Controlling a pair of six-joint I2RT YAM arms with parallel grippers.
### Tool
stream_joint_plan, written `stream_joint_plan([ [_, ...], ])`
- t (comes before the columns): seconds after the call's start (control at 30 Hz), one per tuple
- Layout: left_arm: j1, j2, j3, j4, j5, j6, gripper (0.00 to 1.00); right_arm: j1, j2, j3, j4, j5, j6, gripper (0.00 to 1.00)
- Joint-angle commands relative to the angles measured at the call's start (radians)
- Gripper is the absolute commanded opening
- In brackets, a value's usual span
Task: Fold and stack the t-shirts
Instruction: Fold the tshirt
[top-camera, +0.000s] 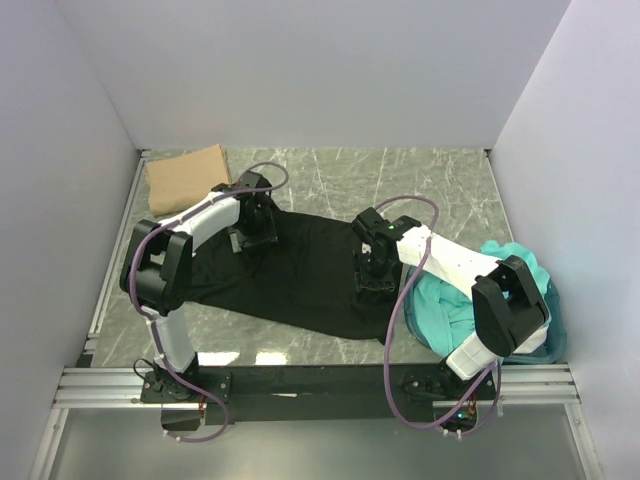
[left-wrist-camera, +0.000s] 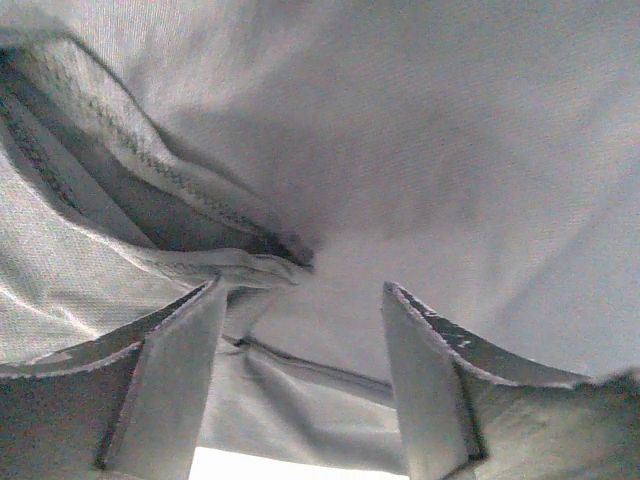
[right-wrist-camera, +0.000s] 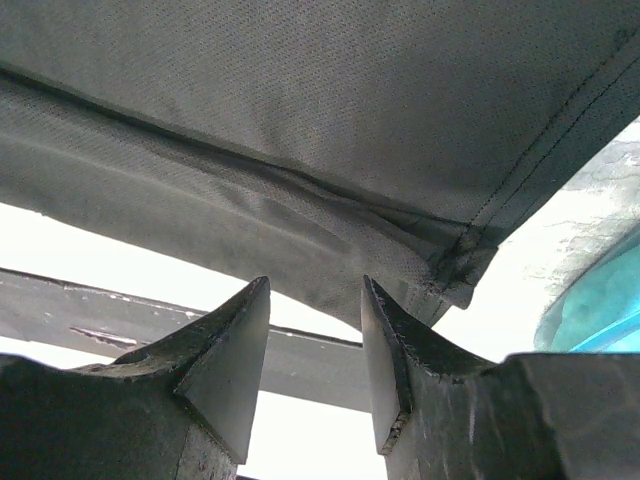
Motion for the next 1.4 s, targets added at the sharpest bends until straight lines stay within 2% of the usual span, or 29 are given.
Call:
stream_joint_plan([
  [0.0, -0.005, -0.083, 0.086, -0.013, 0.021, -0.013, 0.71, -0.006, -0.036, 0.040, 0.013, 0.007, -0.003, 0.49],
  [0.23, 0.036, -0.172, 0.125, -0.002, 0.052, -0.044, 0.84, -0.005, -0.056, 0.072, 0.015, 0.026, -0.035, 0.49],
  [0.37, 0.151, -0.223, -0.002, 0.047, 0.098, -0.045, 0.87, -0.006, -0.055, 0.075, 0.039, 0.001, -0.059, 0.49],
  [0.6, 0.323, -0.251, -0.204, 0.170, 0.241, -0.056, 0.88, -0.005, 0.048, 0.083, 0.119, -0.007, -0.086, 0.48],
  [0.9, 0.371, -0.228, -0.381, 0.294, 0.259, -0.116, 0.87, -0.006, 0.109, 0.039, 0.214, 0.003, -0.084, 0.48],
  [1.07, 0.464, -0.222, -0.510, 0.354, 0.314, -0.147, 0.87, -0.005, 0.131, -0.032, 0.249, -0.013, -0.081, 0.47],
  [1.2, 0.506, -0.277, -0.605, 0.383, 0.342, -0.177, 0.87, -0.003, 0.137, -0.078, 0.278, -0.053, -0.075, 0.47],
  [1.37, 0.513, -0.393, -0.710, 0.345, 0.331, -0.213, 0.87, 0.014, 0.151, -0.118, 0.274, -0.085, -0.075, 0.46],
])
